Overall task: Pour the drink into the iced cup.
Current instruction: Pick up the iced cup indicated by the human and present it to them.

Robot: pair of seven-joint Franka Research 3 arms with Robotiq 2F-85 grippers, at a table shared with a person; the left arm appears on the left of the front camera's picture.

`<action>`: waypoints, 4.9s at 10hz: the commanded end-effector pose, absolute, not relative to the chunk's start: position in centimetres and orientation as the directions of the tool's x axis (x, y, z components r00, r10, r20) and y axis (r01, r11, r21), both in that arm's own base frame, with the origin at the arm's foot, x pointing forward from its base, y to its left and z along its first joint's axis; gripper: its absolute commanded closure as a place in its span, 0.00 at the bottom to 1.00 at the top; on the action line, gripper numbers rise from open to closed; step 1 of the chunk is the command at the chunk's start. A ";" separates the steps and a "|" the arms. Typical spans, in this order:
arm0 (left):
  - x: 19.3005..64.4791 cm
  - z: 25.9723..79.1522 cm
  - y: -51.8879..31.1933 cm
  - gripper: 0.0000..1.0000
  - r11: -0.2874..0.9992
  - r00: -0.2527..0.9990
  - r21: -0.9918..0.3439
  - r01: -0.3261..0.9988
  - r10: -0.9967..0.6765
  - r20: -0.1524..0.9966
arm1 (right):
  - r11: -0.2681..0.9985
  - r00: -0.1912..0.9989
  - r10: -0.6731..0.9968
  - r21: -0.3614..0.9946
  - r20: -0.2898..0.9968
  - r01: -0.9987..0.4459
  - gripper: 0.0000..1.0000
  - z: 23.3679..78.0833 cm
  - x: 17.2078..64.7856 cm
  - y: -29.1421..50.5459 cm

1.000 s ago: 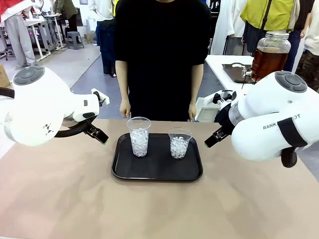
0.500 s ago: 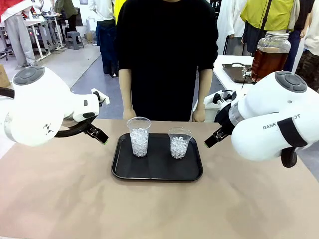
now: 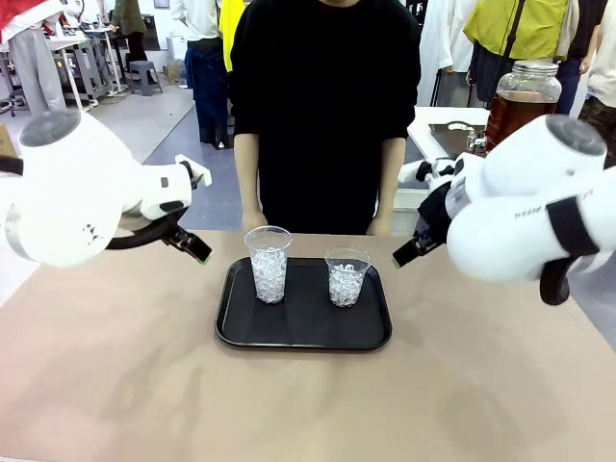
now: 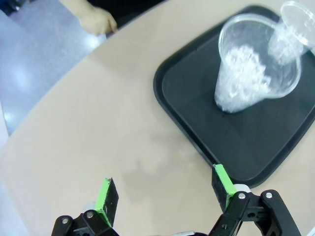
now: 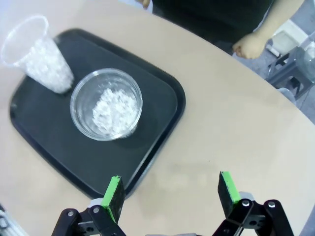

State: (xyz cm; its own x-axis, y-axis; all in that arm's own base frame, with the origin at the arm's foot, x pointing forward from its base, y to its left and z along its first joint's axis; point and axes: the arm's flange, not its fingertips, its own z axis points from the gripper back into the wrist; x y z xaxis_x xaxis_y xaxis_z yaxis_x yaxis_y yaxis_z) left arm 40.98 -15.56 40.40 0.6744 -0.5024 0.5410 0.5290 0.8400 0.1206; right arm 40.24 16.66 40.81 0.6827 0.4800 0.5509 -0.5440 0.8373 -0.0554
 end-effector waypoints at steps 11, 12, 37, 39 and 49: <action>44.3 49.2 -10.8 0.00 0.802 0.837 -0.444 0.400 -0.122 0.533 | 0.614 0.846 0.028 0.659 0.532 -0.434 0.00 48.2 43.0 6.6; 44.0 49.1 -10.8 0.00 0.808 0.837 -0.430 0.403 -0.136 0.530 | 0.634 0.836 0.064 0.624 0.546 -0.456 0.00 48.2 42.7 6.9; 50.4 42.0 -0.9 0.00 0.270 0.993 -0.959 0.081 0.060 0.100 | 0.081 0.996 -0.086 0.997 0.007 0.000 0.00 40.5 49.3 -0.4; 50.4 42.0 -0.9 0.00 0.270 0.993 -0.959 0.081 0.060 0.100 | 0.088 0.995 -0.103 0.996 0.000 0.009 0.00 40.4 49.0 -0.3; 50.4 42.0 -0.9 0.00 0.270 0.993 -0.959 0.081 0.060 0.100 | 0.088 0.995 -0.103 0.996 0.000 0.009 0.00 40.4 49.0 -0.3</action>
